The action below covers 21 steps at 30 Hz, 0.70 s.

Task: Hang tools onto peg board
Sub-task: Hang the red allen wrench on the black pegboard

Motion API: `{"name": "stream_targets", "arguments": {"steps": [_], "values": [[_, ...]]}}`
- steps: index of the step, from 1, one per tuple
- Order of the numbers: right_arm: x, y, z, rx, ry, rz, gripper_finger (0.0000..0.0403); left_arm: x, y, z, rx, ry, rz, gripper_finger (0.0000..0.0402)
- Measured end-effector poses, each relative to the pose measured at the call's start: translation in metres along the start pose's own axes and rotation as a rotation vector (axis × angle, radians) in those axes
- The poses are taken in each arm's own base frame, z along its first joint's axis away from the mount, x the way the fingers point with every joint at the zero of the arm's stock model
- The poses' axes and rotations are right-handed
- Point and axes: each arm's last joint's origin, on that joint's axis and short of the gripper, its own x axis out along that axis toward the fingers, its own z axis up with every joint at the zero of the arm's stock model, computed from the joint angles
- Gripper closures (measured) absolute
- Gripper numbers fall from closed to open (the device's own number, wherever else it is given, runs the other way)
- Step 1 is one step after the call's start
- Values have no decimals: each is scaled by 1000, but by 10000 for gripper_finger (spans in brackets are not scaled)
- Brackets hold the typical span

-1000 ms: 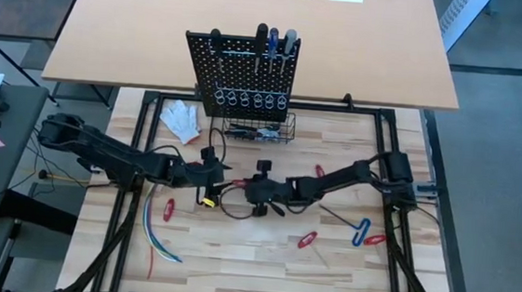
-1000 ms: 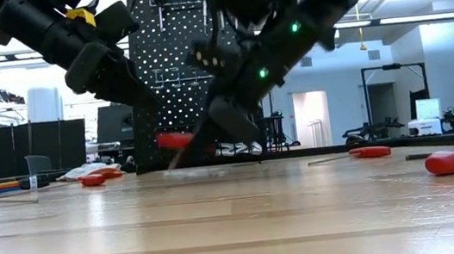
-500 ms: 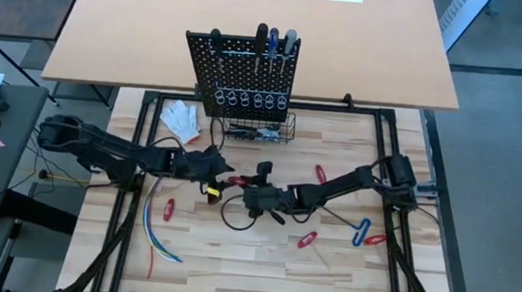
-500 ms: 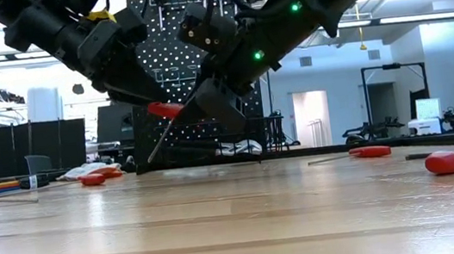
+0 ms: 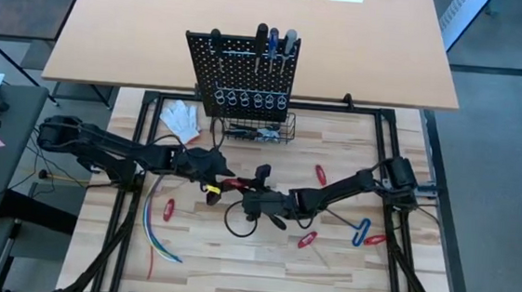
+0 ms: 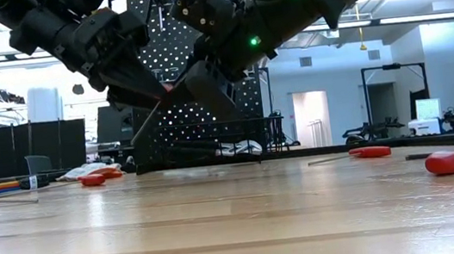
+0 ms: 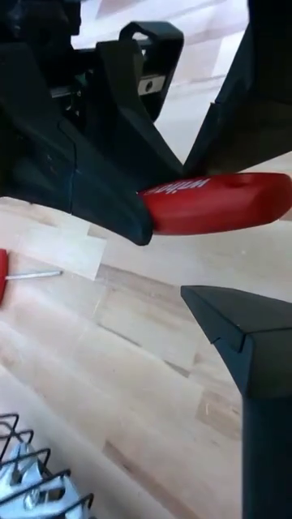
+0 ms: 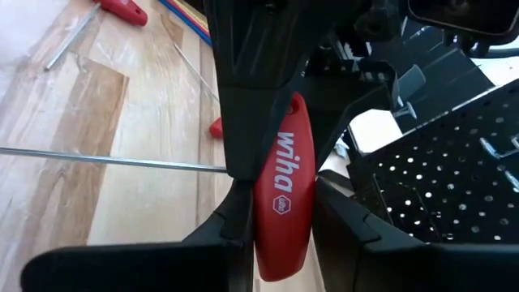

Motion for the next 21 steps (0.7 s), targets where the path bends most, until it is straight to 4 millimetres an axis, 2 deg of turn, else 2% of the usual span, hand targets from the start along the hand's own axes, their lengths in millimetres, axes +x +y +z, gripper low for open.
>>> {"name": "stream_targets", "arguments": {"steps": [8, 14, 21], "values": [[0, 0, 0, 1, 1, -3, 287, 0, -1, 2, 10, -12, -25, 281], [2, -1, -4, 19, 28, 2, 281, 0, -1, 1, 28, -13, -25, 350], [0, -17, -7, 61, 85, 63, 245, 0, -1, 1, 57, -15, -18, 360]]}}
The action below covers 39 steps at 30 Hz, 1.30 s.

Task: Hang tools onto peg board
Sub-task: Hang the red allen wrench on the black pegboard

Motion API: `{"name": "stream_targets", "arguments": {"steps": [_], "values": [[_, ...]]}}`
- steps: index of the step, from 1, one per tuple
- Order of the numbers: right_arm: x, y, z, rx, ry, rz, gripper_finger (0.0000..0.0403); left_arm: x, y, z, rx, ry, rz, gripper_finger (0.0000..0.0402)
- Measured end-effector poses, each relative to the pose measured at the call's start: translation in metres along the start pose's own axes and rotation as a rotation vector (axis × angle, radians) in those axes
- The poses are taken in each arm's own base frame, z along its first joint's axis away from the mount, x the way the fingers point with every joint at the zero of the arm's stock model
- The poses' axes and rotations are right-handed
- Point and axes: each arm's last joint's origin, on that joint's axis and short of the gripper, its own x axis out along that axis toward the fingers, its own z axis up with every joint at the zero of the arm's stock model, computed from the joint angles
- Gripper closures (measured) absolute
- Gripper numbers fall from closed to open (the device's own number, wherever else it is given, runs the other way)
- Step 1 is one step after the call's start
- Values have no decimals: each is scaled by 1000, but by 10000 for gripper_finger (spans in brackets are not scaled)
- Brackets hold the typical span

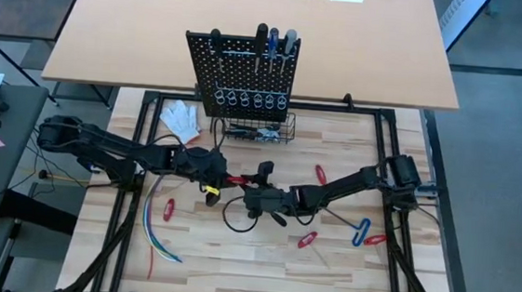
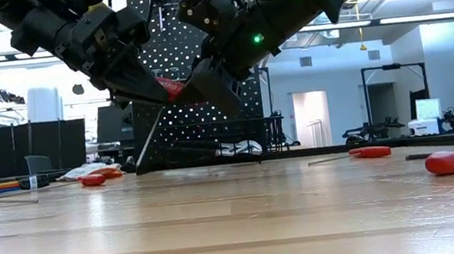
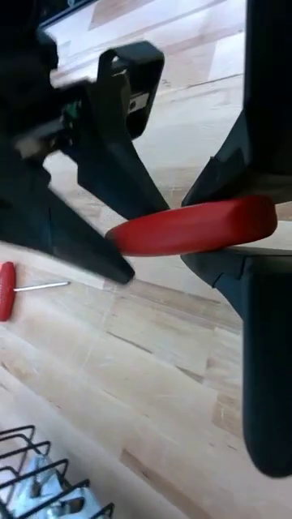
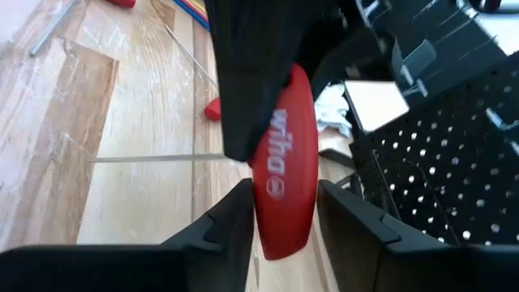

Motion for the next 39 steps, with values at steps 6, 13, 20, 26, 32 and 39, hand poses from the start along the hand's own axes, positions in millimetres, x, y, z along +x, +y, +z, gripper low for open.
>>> {"name": "stream_targets", "arguments": {"steps": [6, 13, 20, 26, 32, 39], "values": [[0, -28, -11, 140, 31, 211, 194, 0, -2, -1, 50, 4, -3, 359], [16, -48, -48, 408, -131, 448, 189, 0, -11, -4, 148, 0, 40, 359], [13, -46, -47, 466, -216, 498, 209, -1, -11, -3, 165, -5, 53, 359], [10, -43, -42, 474, -246, 504, 236, -1, -12, -3, 168, -8, 48, 359], [12, -48, -43, 531, -240, 495, 271, -1, -12, -3, 168, -9, 54, 359], [13, -50, -45, 561, -228, 494, 320, -1, -11, -3, 169, -9, 56, 359]]}}
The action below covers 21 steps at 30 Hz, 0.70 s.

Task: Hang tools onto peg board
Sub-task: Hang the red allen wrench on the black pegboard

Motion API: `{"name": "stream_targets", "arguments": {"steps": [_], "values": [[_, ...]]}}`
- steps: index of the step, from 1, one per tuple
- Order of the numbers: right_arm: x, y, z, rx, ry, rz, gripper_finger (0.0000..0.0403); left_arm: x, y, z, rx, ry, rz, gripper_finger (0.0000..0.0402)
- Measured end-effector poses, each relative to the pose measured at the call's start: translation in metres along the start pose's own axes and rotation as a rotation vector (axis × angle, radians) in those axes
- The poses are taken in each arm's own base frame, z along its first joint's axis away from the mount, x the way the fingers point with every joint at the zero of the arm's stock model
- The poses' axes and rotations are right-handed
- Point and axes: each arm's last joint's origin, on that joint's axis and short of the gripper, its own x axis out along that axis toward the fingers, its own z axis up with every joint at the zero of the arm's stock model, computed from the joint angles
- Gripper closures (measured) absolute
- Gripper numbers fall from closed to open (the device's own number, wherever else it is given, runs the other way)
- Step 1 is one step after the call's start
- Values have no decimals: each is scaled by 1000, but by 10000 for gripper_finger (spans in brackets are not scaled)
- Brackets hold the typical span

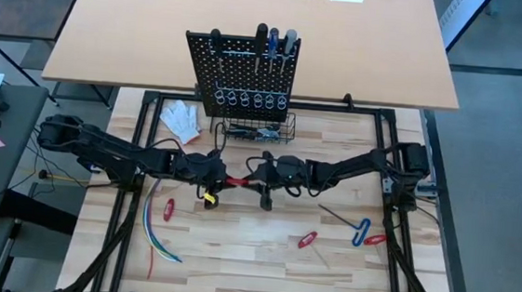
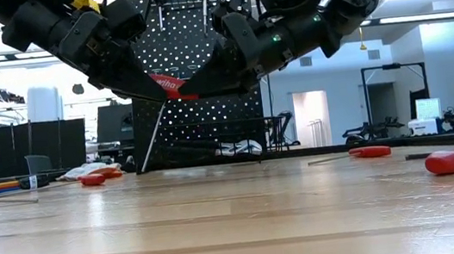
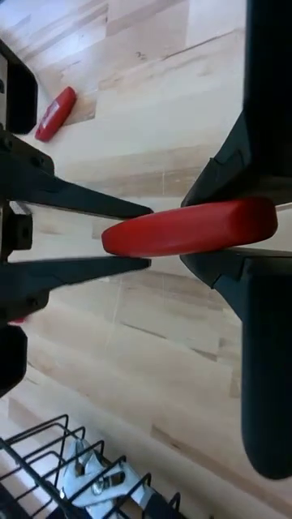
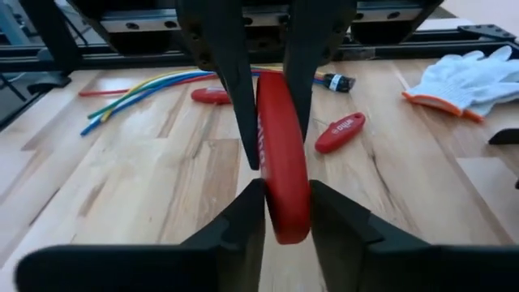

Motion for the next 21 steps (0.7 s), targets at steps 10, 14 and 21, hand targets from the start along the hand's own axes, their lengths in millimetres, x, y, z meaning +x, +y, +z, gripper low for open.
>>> {"name": "stream_targets", "arguments": {"steps": [10, 14, 21], "values": [[0, 0, 0, -4, 4, -5, 363, 0, 1, 2, -43, -20, 5, 292], [0, 0, 0, -5, 5, -9, 363, -3, 1, 0, -18, 9, 10, 245], [0, -2, -4, -11, 47, -89, 363, -32, 6, 0, -42, 61, 64, 211]]}}
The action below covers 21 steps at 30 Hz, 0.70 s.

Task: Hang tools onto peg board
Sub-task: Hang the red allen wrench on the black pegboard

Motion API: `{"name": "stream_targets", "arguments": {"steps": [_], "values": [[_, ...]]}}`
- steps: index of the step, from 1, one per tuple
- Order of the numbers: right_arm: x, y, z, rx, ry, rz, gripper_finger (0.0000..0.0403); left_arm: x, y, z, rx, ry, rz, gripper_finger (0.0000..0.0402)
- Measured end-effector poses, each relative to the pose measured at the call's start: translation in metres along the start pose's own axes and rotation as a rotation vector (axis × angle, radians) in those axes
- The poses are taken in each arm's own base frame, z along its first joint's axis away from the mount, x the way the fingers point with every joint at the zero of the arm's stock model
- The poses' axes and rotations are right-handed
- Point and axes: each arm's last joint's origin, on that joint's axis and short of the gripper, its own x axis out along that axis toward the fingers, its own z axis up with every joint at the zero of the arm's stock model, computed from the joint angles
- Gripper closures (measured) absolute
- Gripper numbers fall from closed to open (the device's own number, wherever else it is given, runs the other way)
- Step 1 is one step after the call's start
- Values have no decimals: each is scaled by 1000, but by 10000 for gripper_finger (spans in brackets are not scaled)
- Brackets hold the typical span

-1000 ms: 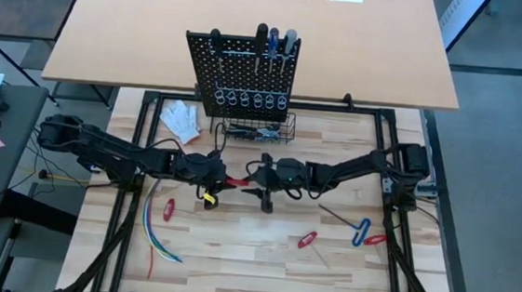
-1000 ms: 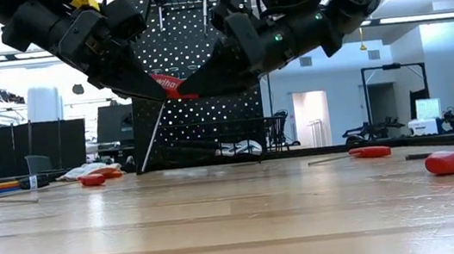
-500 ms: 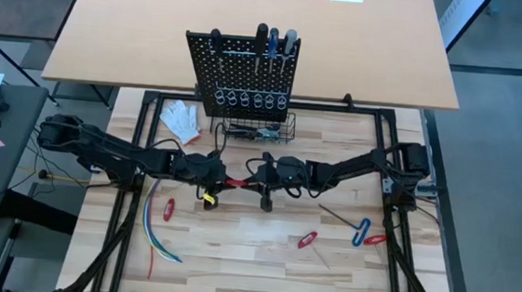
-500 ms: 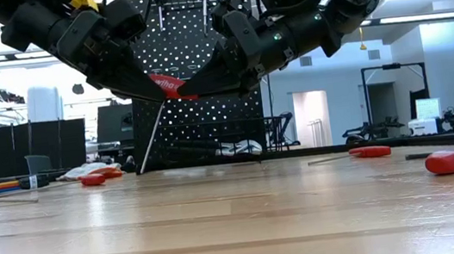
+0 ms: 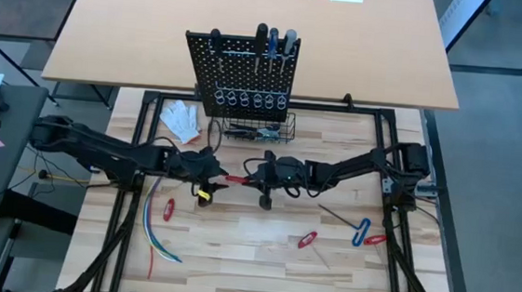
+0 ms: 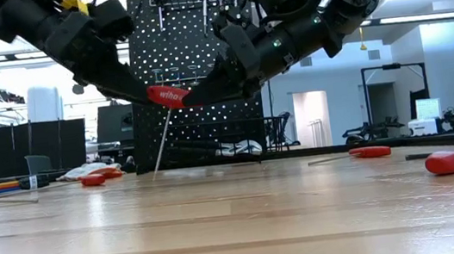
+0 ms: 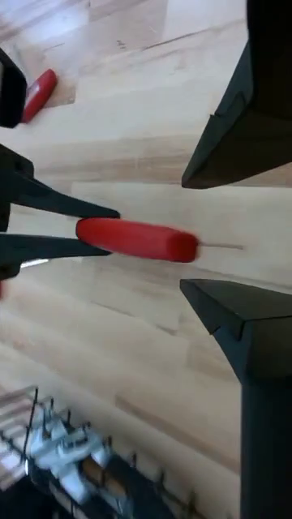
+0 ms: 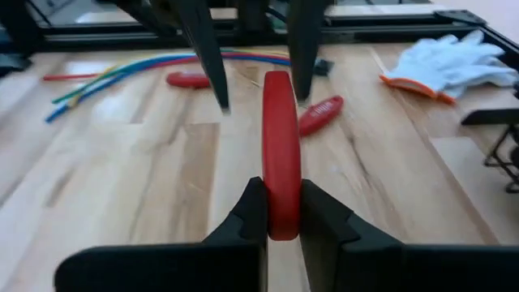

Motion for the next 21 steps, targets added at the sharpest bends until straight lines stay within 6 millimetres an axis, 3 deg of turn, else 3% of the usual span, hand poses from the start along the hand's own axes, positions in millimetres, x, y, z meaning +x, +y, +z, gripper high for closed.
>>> {"name": "stream_targets", "arguments": {"steps": [4, 6, 13, 21], "values": [[-4, 3, 5, -12, 2, -25, 363, -18, 4, 0, -39, -8, 47, 211], [-11, 6, 17, -19, -5, -40, 363, -26, 5, 0, -53, -10, 61, 212], [-53, 10, 85, -152, 7, -191, 364, -47, 3, -7, -50, 9, 107, 212], [-98, -24, 169, -188, 28, -322, 365, -62, 2, -7, -59, -35, 131, 212]]}}
